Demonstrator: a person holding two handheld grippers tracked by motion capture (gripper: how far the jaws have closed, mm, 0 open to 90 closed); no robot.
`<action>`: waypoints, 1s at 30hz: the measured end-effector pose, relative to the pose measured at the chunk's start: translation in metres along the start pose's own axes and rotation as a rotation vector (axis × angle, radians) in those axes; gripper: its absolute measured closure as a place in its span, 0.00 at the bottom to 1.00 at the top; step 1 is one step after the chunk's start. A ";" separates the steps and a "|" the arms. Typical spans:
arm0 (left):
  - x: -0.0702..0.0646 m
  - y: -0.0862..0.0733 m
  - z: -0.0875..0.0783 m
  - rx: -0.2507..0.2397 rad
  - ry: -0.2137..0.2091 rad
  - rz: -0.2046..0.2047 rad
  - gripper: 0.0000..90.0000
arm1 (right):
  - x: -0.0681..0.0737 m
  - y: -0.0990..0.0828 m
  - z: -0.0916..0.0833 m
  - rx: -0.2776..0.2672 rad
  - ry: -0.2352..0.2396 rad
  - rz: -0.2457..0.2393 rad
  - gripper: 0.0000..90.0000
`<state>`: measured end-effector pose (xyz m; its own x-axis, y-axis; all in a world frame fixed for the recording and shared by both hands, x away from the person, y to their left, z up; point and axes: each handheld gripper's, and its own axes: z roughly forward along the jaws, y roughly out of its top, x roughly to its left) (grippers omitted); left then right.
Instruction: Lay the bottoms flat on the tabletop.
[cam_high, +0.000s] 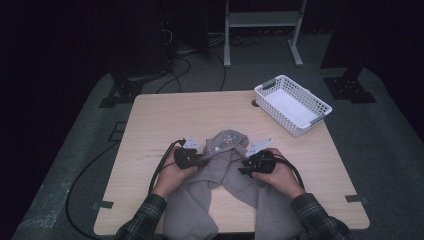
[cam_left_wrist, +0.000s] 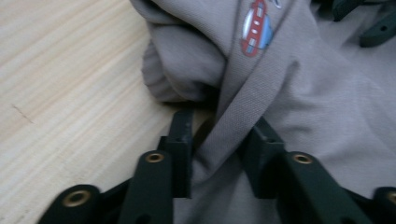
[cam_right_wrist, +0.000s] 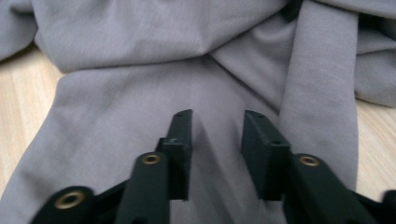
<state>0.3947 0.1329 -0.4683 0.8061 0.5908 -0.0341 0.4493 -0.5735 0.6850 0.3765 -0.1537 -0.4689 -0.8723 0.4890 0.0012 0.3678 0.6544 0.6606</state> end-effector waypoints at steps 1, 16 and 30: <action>-0.001 0.000 -0.001 0.007 -0.004 0.003 0.79 | 0.001 0.000 -0.001 0.006 0.000 0.006 0.79; -0.034 -0.029 -0.031 0.048 -0.047 0.050 0.79 | 0.041 -0.028 -0.028 0.038 0.055 -0.045 0.92; -0.051 0.005 -0.051 -0.112 -0.055 0.076 0.63 | 0.051 -0.037 -0.032 0.011 0.057 -0.041 0.68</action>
<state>0.3364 0.1290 -0.4266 0.8573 0.5145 -0.0170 0.3431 -0.5465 0.7639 0.3078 -0.1719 -0.4692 -0.9035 0.4282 0.0169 0.3344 0.6798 0.6527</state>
